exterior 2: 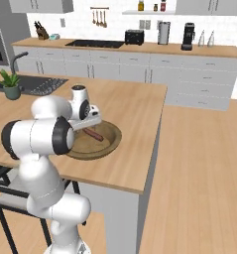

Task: Place one bun and one sausage from the bowl on each plate.

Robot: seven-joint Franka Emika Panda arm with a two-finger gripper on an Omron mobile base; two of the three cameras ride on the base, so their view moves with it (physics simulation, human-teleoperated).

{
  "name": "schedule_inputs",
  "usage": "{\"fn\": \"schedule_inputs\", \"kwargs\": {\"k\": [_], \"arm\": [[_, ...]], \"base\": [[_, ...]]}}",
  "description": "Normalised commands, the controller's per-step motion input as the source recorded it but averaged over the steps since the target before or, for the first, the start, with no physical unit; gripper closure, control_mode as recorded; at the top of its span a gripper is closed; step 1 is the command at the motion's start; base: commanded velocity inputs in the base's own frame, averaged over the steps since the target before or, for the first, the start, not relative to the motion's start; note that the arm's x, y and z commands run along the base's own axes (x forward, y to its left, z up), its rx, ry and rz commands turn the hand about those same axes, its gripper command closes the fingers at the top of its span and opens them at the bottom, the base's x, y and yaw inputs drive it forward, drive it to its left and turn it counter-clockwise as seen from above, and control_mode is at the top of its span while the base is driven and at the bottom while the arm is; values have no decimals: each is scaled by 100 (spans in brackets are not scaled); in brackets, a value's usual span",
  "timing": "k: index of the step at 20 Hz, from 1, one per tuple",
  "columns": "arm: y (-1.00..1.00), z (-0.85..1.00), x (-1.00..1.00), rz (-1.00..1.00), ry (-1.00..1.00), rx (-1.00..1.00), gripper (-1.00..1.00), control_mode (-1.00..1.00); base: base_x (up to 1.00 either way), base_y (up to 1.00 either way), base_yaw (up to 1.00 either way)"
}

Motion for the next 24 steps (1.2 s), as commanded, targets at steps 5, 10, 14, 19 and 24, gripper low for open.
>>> {"fn": "schedule_inputs", "kwargs": {"k": [5, 10, 14, 19, 24], "arm": [[-31, -49, 20, 15, 0, 0, -100, -100], [-10, -32, 23, 14, 4, 0, -100, -100], [0, -30, 24, 10, 13, 0, -100, -100], [-2, -7, 11, 6, 6, 0, -100, -100], [0, -18, 6, 5, 8, 0, -100, -100]], "base": [[0, 0, 0], [0, 0, 0], [0, 0, 0], [0, 0, 0], [0, 0, 0]]}}
